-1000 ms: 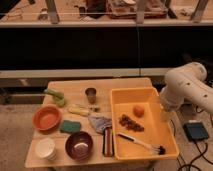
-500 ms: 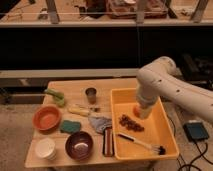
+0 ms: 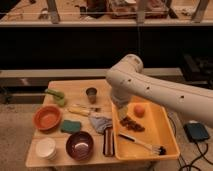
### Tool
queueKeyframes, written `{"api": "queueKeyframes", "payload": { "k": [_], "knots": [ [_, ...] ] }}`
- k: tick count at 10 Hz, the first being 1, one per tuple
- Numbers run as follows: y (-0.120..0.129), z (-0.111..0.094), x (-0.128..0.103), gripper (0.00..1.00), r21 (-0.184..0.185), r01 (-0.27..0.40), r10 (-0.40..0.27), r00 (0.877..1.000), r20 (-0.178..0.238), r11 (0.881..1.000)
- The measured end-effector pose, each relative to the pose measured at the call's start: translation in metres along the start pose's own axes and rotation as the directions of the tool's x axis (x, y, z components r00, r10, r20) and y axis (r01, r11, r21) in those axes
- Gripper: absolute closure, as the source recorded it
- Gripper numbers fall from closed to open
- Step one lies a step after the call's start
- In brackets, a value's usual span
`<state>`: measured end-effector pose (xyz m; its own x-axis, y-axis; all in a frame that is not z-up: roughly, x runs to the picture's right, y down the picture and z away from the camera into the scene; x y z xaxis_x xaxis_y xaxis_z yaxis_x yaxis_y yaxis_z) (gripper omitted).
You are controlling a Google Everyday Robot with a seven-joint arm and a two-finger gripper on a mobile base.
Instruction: Place sponge in red bowl
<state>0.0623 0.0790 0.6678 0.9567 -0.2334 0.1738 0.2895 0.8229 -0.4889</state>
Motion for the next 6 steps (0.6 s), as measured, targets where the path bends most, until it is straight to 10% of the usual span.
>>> {"api": "queueKeyframes", "payload": {
  "k": [6],
  "knots": [
    [-0.0014,-0.0002,-0.0002,0.35,0.005,-0.003,0.003,1.000,0.004,1.000]
  ]
}}
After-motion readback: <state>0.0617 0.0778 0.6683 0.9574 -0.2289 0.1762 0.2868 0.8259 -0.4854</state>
